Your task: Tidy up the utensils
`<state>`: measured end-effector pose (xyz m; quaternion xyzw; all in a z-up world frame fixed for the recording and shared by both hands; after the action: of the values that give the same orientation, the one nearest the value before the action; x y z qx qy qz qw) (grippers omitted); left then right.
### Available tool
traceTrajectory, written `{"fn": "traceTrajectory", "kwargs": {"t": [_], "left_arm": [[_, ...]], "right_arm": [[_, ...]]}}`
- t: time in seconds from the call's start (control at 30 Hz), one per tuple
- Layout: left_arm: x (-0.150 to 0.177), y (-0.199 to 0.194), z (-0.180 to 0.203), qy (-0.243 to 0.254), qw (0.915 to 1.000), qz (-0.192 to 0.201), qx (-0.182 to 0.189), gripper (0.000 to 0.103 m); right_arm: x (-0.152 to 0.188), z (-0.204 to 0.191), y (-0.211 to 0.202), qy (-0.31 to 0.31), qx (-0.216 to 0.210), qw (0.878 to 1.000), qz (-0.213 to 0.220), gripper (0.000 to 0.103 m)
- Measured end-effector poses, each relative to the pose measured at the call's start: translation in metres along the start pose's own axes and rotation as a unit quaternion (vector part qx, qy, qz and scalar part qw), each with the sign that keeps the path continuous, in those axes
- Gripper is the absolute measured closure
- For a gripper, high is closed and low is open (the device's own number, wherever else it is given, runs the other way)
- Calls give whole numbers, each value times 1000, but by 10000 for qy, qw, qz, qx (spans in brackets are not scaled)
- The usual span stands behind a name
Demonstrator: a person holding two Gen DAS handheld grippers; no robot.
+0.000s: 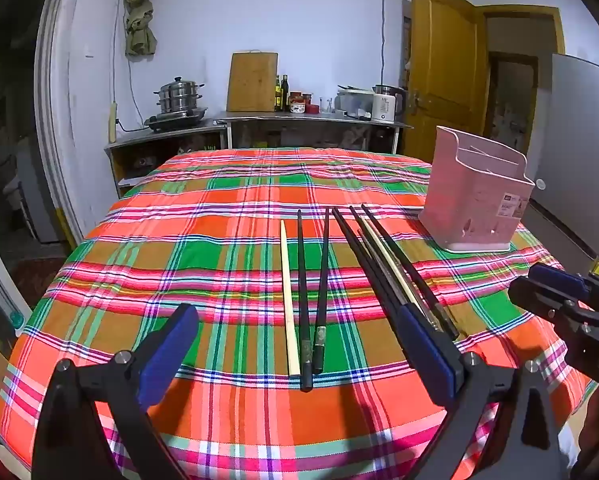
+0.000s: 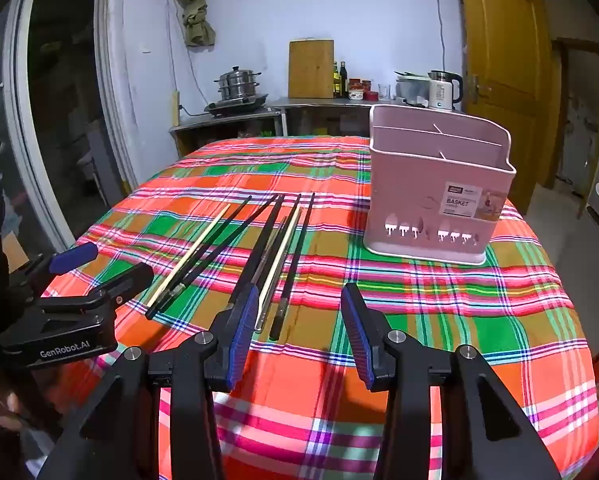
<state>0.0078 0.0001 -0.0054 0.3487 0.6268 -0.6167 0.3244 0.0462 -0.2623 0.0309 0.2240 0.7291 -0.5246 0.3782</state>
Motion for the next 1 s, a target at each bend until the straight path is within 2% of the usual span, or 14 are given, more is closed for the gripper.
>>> {"fn": "traceTrajectory", "kwargs": {"t": [1.0], "left_arm": [[0,-3,0,-1,10000,71,15,2]], "right_arm": [[0,0,1,40,-42,10000,16,59]]}}
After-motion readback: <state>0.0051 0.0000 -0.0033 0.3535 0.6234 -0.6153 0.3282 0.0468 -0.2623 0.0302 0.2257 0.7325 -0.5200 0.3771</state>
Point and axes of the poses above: each gripper's, at about its wrist camera, not at the fingertips, and y roughly the way its jaws point, z to its right, x to its underside, the point moved 1 cm from there along y, roughly the way its jaws point, and after that the axes turned 6 degrees about y, right-handed, at the moved point
